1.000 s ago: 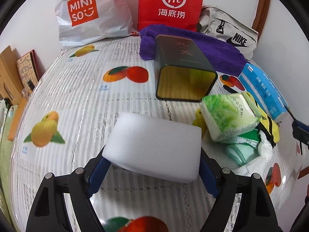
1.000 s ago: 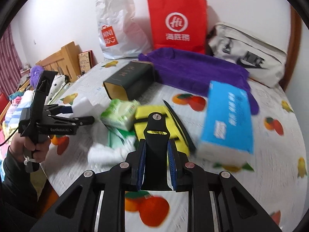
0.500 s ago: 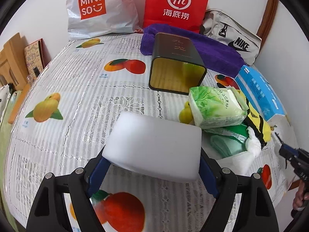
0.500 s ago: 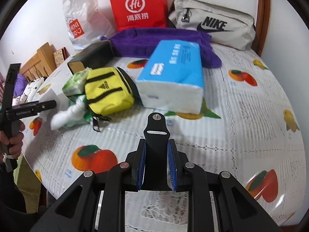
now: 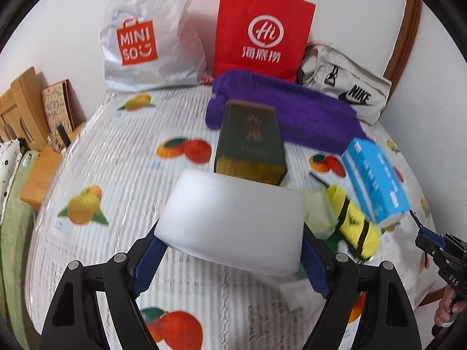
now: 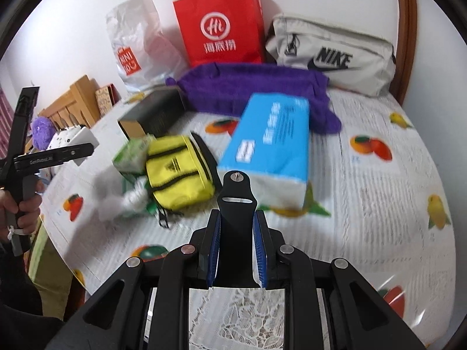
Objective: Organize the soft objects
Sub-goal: 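Carry the white foam block over the purple towel and open the left tool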
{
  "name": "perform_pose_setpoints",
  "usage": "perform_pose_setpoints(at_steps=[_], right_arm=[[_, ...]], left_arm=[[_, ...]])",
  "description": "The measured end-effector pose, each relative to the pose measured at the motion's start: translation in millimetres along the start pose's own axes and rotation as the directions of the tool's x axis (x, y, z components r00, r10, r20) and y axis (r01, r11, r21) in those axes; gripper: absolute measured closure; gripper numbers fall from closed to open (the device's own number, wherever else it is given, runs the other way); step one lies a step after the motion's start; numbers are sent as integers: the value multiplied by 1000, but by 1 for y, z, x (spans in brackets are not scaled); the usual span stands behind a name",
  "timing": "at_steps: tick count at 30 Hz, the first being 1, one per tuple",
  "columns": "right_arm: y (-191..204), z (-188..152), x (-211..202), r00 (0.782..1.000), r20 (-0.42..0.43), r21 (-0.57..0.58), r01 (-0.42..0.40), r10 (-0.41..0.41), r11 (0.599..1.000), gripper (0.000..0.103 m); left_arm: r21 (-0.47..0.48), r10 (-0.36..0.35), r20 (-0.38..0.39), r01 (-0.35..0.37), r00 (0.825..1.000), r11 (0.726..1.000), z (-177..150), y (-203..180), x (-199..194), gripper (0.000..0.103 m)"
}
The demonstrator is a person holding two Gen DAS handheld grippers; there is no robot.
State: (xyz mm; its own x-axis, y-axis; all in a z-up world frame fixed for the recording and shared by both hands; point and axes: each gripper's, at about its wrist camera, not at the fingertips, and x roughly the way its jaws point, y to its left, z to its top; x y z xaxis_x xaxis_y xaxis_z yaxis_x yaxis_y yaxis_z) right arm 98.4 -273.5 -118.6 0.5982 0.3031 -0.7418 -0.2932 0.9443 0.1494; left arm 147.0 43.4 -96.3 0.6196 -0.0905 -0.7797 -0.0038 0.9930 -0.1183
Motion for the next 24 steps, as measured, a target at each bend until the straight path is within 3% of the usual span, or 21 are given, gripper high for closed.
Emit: perform_pose_setpoints(at_steps=[7, 12, 20, 24], right_arm=[[-4, 43, -10, 999, 37, -27, 30, -29, 999, 81], [-5, 73, -9, 997, 71, -35, 30, -27, 999, 81], [-9, 126, 10, 994, 104, -46, 45, -40, 998, 81], [-16, 152, 31, 993, 110, -55, 55, -48, 997, 81]], left_arm=[[22, -28, 47, 27, 998, 999, 39, -9, -9, 20], [44, 9, 70, -12, 998, 999, 64, -7, -10, 20], [57, 2, 64, -6, 998, 998, 103, -5, 16, 20], [85, 36, 57, -41, 998, 996, 118, -8, 35, 20]])
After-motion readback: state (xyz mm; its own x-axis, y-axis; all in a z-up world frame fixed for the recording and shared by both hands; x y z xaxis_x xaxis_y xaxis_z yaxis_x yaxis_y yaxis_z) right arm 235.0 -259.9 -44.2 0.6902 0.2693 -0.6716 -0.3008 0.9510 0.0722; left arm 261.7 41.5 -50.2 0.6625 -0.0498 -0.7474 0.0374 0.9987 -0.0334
